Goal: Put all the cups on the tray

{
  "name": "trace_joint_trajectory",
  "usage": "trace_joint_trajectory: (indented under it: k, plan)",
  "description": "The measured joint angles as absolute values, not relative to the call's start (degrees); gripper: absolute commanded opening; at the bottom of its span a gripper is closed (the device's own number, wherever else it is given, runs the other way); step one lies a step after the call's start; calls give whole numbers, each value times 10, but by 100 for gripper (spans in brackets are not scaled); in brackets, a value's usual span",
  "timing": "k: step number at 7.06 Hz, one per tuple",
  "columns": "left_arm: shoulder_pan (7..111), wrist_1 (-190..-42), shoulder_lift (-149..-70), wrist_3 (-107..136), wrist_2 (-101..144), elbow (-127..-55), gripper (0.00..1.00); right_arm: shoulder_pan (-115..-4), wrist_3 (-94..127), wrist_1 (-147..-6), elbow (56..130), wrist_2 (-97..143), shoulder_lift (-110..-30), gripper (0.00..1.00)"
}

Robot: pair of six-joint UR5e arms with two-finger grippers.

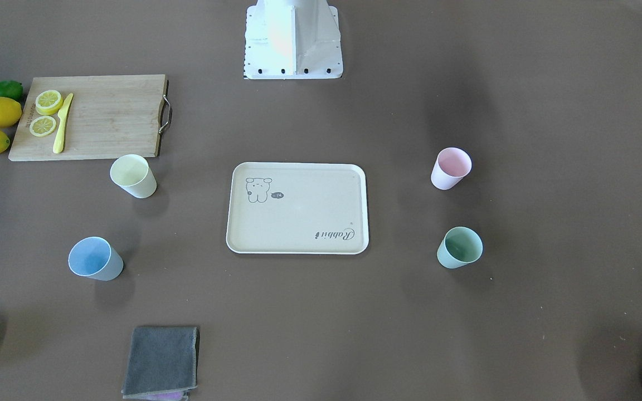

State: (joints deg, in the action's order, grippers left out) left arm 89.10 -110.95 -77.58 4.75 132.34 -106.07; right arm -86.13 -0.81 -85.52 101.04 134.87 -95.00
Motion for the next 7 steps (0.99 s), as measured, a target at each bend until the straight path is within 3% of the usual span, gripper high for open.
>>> trace_joint_trajectory:
  k: [3,7]
  plan:
    - [882,-1112,-777,88,1345,-1058,98,-853,-1,-854,1020,1404,-950,100]
    - [802,-1110,-826,224,1344,-1080,96,-738,231,-756,1068,1380,-940,98]
